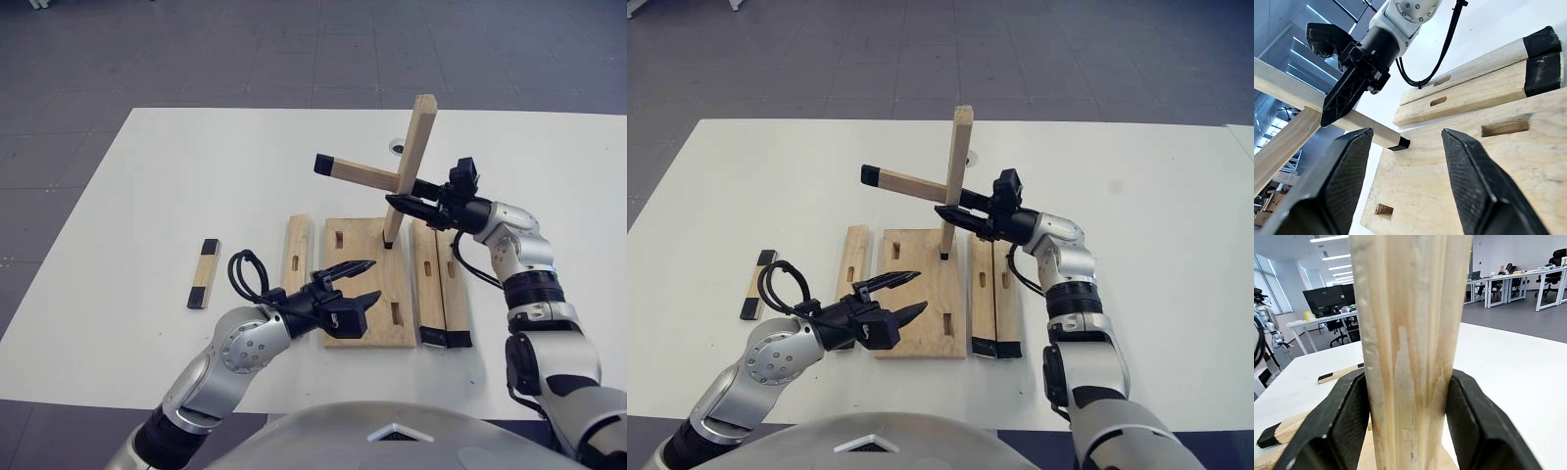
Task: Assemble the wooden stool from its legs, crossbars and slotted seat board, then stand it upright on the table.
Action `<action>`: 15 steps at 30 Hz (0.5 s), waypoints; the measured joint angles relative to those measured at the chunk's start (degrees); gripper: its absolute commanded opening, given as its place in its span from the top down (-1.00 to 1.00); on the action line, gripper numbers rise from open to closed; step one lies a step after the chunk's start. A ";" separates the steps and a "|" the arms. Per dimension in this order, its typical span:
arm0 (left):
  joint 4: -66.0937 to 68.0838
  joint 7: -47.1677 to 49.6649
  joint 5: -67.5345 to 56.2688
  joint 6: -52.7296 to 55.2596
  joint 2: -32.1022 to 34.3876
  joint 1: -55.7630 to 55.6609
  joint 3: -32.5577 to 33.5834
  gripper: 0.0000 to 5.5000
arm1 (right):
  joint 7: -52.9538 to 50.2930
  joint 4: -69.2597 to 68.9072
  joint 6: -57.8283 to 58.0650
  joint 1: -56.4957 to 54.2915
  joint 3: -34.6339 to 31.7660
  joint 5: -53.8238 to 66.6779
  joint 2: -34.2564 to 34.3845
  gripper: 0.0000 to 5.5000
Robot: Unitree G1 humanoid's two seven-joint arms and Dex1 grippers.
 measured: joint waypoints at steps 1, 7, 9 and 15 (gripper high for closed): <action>0.00 -0.02 0.00 0.01 0.00 0.04 0.01 0.06 | -0.41 1.76 -0.72 -1.03 0.05 -0.11 0.04 0.22; -0.04 -0.07 0.00 0.03 -0.01 0.49 0.01 0.06 | -0.35 8.84 -7.56 -4.05 2.21 -0.60 -0.29 0.22; -0.04 -0.07 0.00 0.03 -0.01 0.53 0.02 0.06 | 1.34 8.95 -9.69 -3.93 3.39 -0.60 -1.17 0.22; -0.08 -0.07 0.00 0.03 0.00 0.66 0.04 0.06 | 5.25 5.64 -14.27 -1.03 6.50 -0.61 -5.16 0.22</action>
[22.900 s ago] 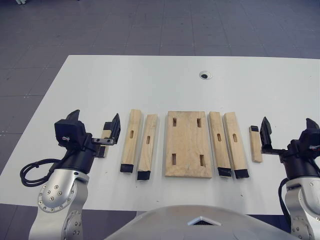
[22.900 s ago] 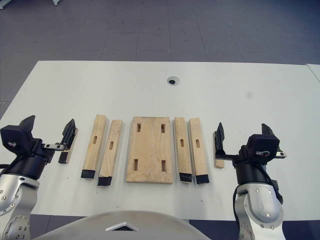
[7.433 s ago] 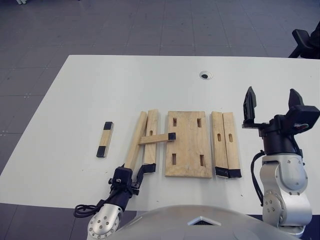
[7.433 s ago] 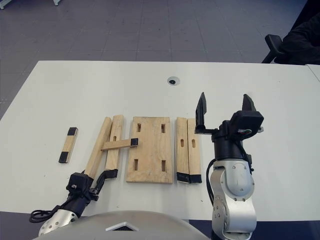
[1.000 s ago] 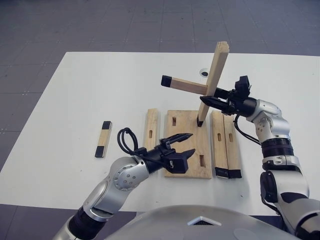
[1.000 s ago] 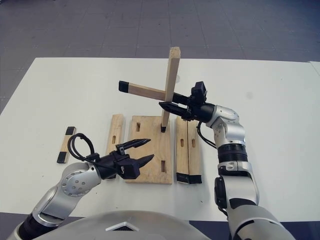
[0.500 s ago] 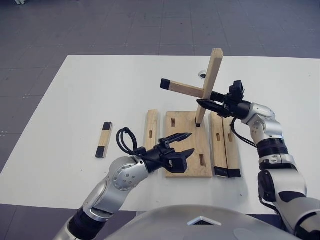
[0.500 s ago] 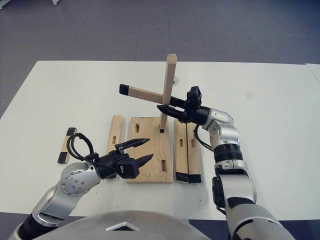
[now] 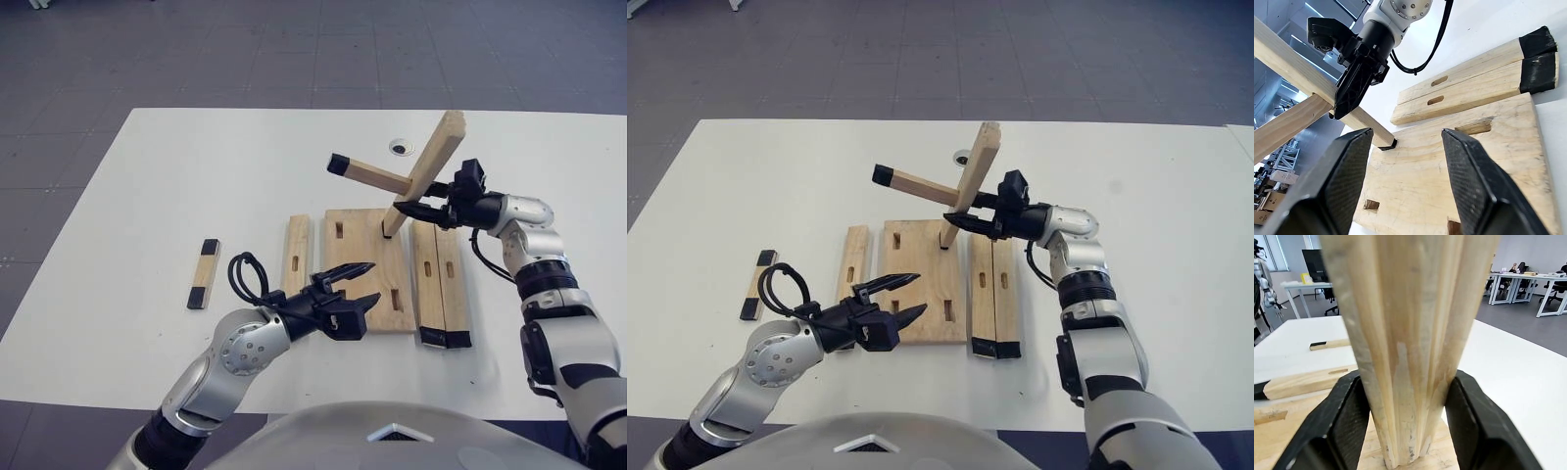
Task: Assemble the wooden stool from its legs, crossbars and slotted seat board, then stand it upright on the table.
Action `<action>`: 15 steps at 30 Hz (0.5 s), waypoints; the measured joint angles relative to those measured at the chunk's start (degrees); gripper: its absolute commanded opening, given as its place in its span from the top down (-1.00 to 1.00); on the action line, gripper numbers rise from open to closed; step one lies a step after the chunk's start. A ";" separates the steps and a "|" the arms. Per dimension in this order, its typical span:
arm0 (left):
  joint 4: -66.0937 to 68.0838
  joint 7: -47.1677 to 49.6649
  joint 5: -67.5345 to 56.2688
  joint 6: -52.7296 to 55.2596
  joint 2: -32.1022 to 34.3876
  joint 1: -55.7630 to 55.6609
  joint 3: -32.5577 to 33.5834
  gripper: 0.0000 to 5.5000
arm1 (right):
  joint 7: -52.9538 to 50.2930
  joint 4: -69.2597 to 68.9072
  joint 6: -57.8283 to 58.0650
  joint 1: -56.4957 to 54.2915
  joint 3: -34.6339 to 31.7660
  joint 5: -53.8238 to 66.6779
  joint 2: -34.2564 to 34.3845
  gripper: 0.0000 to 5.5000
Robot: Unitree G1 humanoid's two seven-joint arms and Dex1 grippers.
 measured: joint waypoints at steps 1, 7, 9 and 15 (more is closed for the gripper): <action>-0.02 0.00 0.00 0.00 0.00 0.04 0.00 0.06 | -0.02 -0.79 -1.25 0.75 0.14 0.00 0.00 0.22; -0.03 0.00 0.00 0.00 0.00 0.30 0.00 0.06 | -0.27 -3.37 -1.02 1.84 1.56 0.18 -0.83 0.22; -0.05 0.00 0.00 0.00 0.00 0.36 0.00 0.06 | -0.22 -3.47 2.42 1.19 2.31 0.21 -1.33 0.22; -0.36 -0.03 0.00 0.00 -0.01 0.74 -0.03 0.06 | -0.82 2.16 13.52 -3.48 3.92 0.16 -0.61 0.22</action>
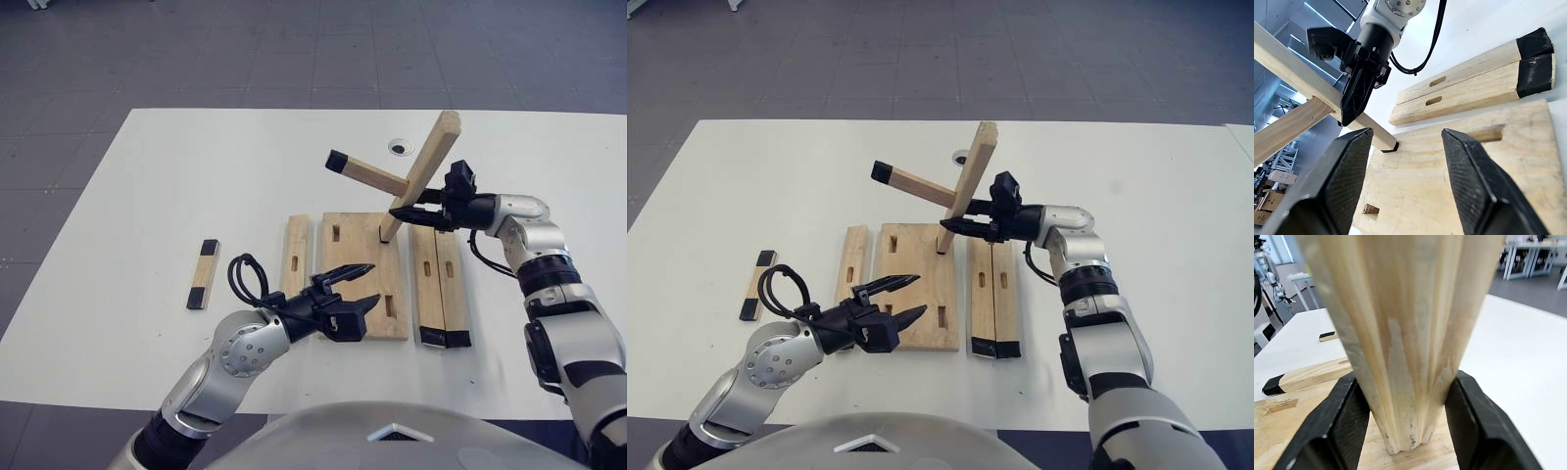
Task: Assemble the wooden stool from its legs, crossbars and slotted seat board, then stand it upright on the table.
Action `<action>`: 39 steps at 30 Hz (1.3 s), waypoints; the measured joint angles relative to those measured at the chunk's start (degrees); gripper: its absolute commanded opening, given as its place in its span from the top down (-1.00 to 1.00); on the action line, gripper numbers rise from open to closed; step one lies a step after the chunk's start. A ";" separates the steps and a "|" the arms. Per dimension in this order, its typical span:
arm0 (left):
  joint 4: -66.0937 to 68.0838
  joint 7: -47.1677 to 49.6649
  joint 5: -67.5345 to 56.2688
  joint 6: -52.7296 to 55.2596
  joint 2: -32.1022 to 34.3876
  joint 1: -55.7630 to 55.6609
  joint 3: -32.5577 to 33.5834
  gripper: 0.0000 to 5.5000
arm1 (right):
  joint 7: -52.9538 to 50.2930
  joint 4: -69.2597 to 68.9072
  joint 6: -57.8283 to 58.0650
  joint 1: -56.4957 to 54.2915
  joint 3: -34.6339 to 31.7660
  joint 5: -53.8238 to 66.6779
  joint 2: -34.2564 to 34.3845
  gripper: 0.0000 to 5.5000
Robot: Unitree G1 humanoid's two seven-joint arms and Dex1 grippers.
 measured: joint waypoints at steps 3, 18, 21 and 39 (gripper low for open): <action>-0.08 -0.24 0.00 0.02 0.00 0.31 -0.08 0.06 | 0.85 3.48 3.75 -2.30 0.34 -0.02 0.82 0.22; -0.12 -0.47 0.13 0.02 -0.08 0.84 -1.23 0.06 | 5.30 7.68 7.01 -6.83 3.01 -2.39 0.81 0.22; -0.13 -0.45 0.47 0.02 -0.10 0.99 -1.28 0.06 | 5.31 7.45 6.73 -6.77 3.01 -2.57 0.53 0.22; -0.18 -0.32 0.58 0.49 -0.74 1.51 -1.01 0.06 | 7.55 0.36 9.64 1.10 2.96 -7.24 -0.38 -0.58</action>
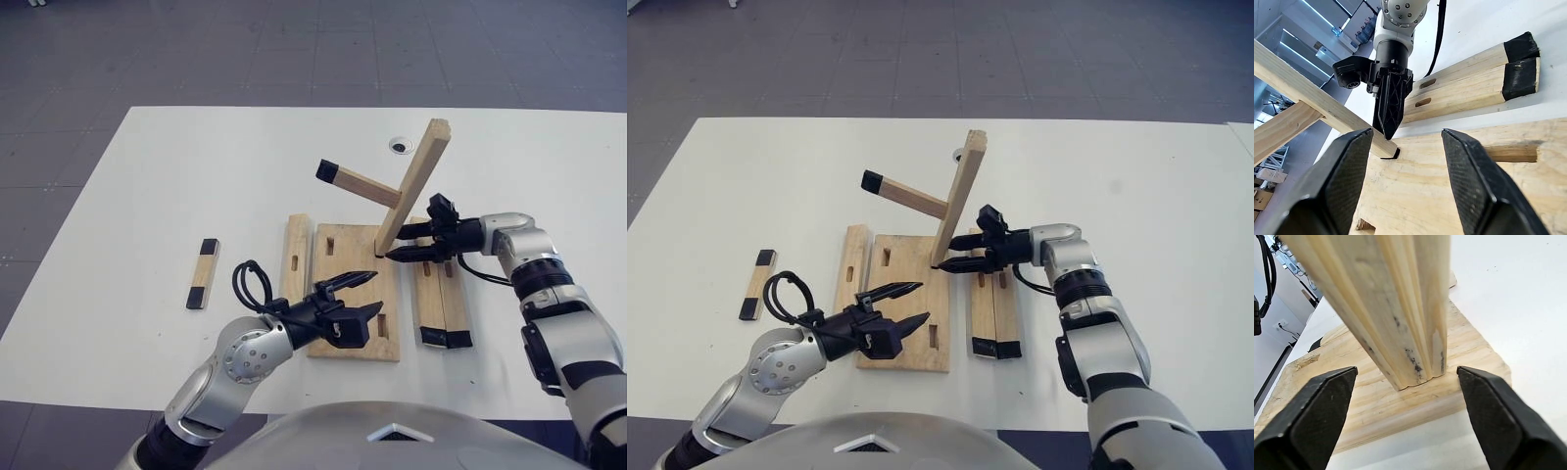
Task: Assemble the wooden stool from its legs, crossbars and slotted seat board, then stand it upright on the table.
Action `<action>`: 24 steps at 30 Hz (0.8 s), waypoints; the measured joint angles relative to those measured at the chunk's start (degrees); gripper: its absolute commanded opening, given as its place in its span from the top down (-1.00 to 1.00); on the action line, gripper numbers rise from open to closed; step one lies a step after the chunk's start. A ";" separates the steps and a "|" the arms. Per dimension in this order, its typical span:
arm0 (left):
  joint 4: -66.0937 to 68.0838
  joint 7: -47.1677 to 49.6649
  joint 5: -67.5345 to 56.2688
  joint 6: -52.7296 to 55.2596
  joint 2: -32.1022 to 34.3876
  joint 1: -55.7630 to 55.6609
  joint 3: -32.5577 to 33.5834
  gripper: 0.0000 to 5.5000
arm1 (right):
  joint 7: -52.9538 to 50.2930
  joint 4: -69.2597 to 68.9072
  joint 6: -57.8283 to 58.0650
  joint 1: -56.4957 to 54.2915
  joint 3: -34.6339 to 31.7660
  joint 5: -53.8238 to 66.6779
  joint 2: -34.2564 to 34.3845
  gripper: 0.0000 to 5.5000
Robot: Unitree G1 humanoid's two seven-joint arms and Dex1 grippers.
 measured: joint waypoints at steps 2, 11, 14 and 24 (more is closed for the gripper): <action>0.00 0.00 0.00 0.00 0.03 0.07 0.04 0.06 | -0.39 -1.03 0.42 0.04 -0.61 -0.39 -0.19 -0.71; 4.82 0.44 1.14 -0.90 1.69 -1.39 2.57 0.06 | -0.79 -21.34 7.14 4.98 -8.40 4.95 -6.61 -0.99; 6.47 0.44 1.72 -1.25 2.31 -2.23 3.57 0.06 | -1.90 -29.09 8.26 9.21 -11.48 6.96 -9.53 -0.99; 8.05 0.28 2.07 -1.86 2.60 -3.18 3.70 0.06 | -9.24 -44.71 4.73 20.57 -26.79 13.63 -16.99 -0.99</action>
